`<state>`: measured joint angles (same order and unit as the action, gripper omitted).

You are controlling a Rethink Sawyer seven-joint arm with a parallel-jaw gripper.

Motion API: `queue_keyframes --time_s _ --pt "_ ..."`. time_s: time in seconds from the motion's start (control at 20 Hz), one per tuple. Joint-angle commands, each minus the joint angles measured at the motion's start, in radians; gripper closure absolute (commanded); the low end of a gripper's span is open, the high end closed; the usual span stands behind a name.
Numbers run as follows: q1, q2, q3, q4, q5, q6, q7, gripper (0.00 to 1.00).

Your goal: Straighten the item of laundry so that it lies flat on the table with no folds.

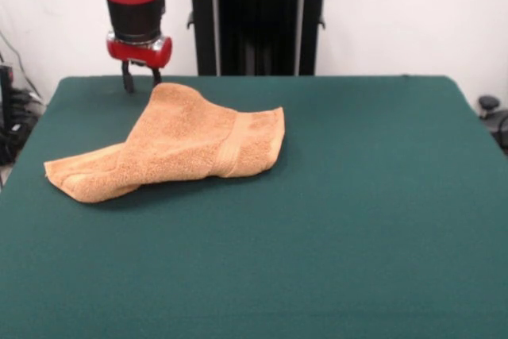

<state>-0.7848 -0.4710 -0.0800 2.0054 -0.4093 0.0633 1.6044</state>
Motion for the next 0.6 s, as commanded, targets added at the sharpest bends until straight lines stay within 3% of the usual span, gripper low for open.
queue_keyframes --time_s 0.05,0.6 --pt "0.088 0.059 0.028 0.041 0.097 -0.076 0.272 0.0" --pt "0.172 -0.025 0.03 0.036 0.212 0.054 0.247 0.0"
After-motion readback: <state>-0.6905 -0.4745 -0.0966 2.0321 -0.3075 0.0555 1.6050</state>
